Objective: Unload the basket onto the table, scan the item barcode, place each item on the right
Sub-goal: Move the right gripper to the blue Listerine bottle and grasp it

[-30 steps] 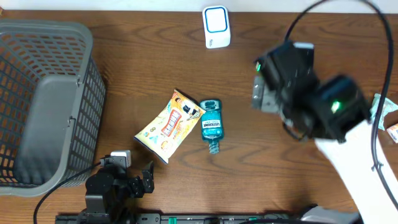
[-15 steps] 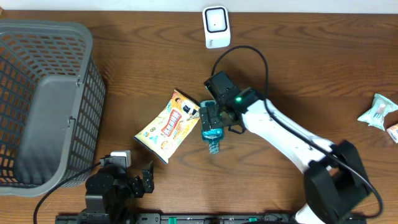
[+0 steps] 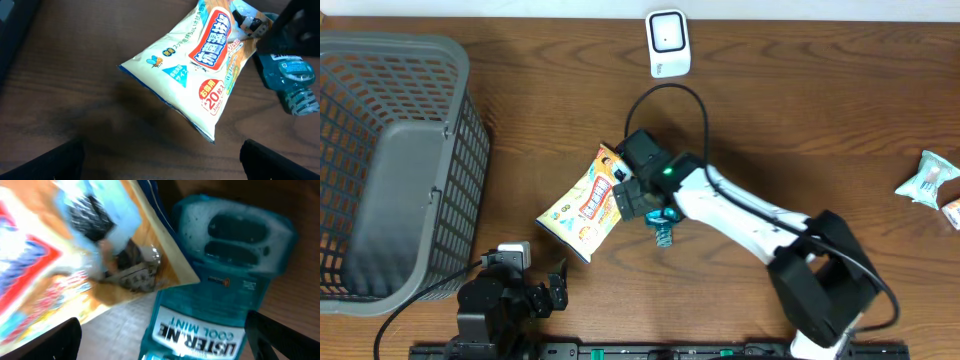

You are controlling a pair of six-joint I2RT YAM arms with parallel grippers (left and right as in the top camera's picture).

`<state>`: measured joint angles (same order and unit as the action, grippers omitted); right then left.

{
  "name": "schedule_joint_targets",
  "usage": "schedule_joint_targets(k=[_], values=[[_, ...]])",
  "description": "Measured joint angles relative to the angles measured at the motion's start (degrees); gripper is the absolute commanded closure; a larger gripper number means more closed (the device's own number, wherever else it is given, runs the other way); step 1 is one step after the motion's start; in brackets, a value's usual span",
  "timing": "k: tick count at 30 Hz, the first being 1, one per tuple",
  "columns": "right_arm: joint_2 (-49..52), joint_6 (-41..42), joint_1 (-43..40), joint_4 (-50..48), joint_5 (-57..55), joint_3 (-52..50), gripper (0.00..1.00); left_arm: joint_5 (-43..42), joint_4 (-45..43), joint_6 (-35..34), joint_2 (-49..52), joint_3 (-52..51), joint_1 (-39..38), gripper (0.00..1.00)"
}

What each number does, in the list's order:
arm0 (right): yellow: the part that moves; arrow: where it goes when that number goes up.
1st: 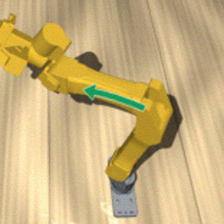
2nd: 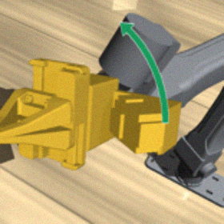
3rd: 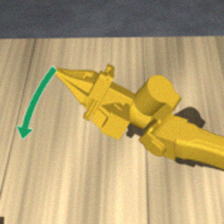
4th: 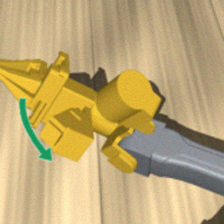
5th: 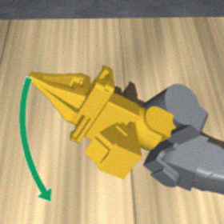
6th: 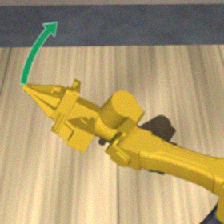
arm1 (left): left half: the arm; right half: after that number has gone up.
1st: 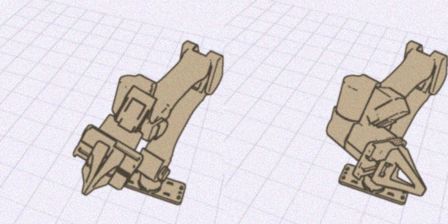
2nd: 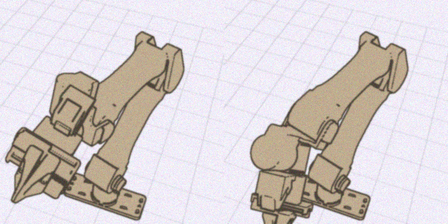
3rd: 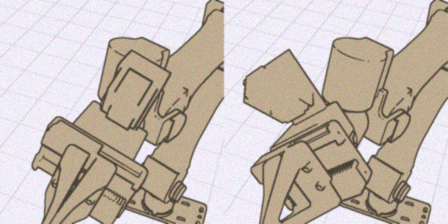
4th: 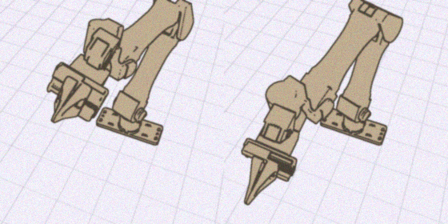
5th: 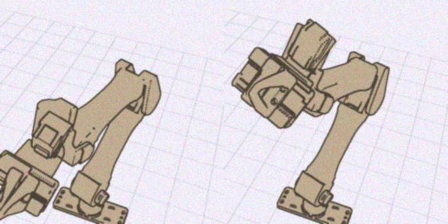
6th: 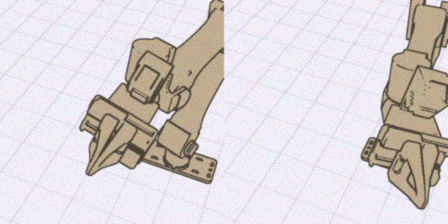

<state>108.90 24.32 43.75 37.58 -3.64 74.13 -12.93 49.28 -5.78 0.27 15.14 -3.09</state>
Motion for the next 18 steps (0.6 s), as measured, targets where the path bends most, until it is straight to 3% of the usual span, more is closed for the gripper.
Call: schedule_joint_targets(k=[7,13,18], values=[[4.0,1.0,1.0,1.5,-7.2,0.0,0.06,0.0,0.0,0.0,0.0,0.0,0.0,0.01],[4.1,2.4,1.0,2.0,-10.3,0.0,0.25,0.0,0.0,0.0,0.0,0.0,0.0,0.01],[4.9,2.8,1.0,1.9,-12.2,0.0,0.28,0.0,0.0,0.0,0.0,0.0,0.0,0.01]])
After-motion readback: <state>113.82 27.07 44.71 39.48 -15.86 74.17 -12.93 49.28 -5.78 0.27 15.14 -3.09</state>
